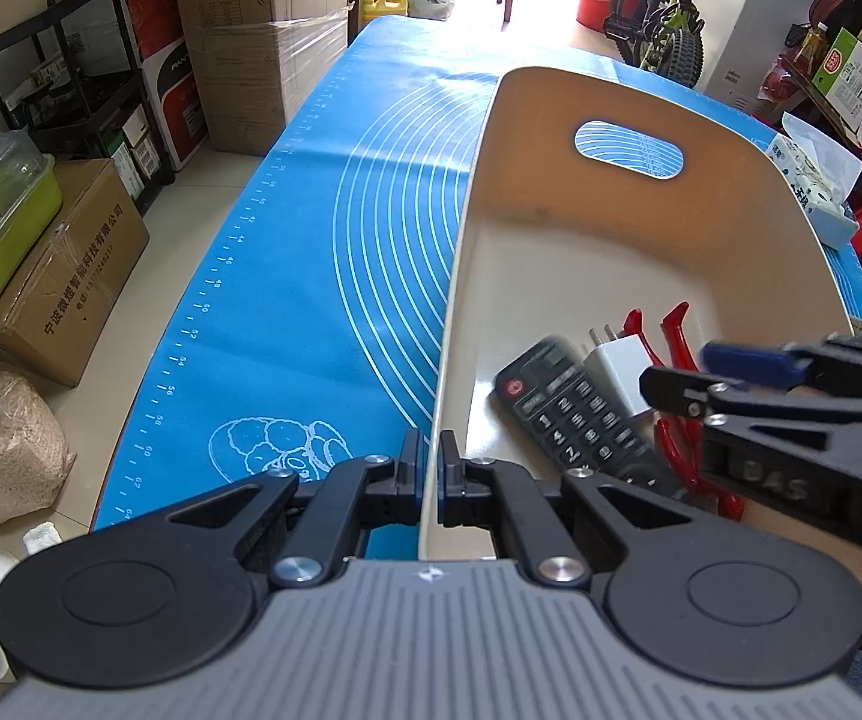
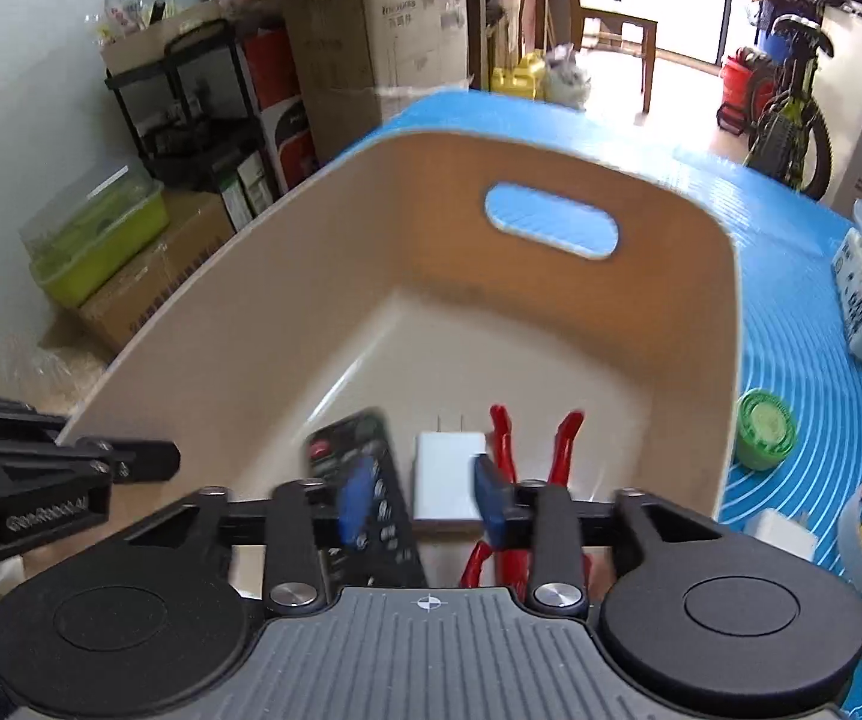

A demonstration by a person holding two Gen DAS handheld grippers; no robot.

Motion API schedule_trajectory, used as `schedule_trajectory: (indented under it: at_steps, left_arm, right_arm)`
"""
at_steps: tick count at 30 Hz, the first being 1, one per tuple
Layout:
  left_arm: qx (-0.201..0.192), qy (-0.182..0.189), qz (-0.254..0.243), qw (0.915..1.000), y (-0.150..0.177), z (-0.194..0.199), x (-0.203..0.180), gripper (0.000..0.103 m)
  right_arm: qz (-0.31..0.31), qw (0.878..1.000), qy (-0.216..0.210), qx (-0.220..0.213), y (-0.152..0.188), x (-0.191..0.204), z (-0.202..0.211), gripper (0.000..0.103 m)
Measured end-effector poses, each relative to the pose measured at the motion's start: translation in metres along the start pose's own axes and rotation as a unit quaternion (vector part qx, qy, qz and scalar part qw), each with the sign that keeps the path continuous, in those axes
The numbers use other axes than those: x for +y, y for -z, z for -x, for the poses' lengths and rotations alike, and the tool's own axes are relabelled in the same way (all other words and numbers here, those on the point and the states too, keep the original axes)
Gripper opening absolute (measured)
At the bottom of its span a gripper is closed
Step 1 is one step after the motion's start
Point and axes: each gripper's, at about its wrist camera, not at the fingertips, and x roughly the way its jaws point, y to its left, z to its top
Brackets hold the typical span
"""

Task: Organize rigid objects
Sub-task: 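Carry the black remote into the basket and open the right gripper, then move the right tool to the larger white charger and grasp it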

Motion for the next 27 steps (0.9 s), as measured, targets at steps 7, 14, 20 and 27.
schedule_trajectory:
  at_steps: [7, 14, 20, 27]
  left_arm:
    - [0.0, 0.0, 0.0, 1.0, 0.0, -0.001, 0.0, 0.006]
    - [0.0, 0.0, 0.0, 1.0, 0.0, 0.0, 0.0, 0.006]
    - [0.0, -0.001, 0.0, 1.0, 0.0, 0.0, 0.0, 0.006]
    - [0.0, -0.002, -0.001, 1.0, 0.0, 0.0, 0.0, 0.006]
  right_arm:
    - [0.006, 0.997, 0.023, -0.072, -0.011, -0.016, 0.042, 0.072]
    - [-0.047, 0.992, 0.067, -0.096, -0.013, -0.066, 0.069, 0.077]
    - [-0.086, 0.987, 0.105, -0.089, 0.001, -0.11, 0.07, 0.078]
    - [-0.113, 0.985, 0.123, -0.051, 0.019, -0.141, 0.045, 0.078]
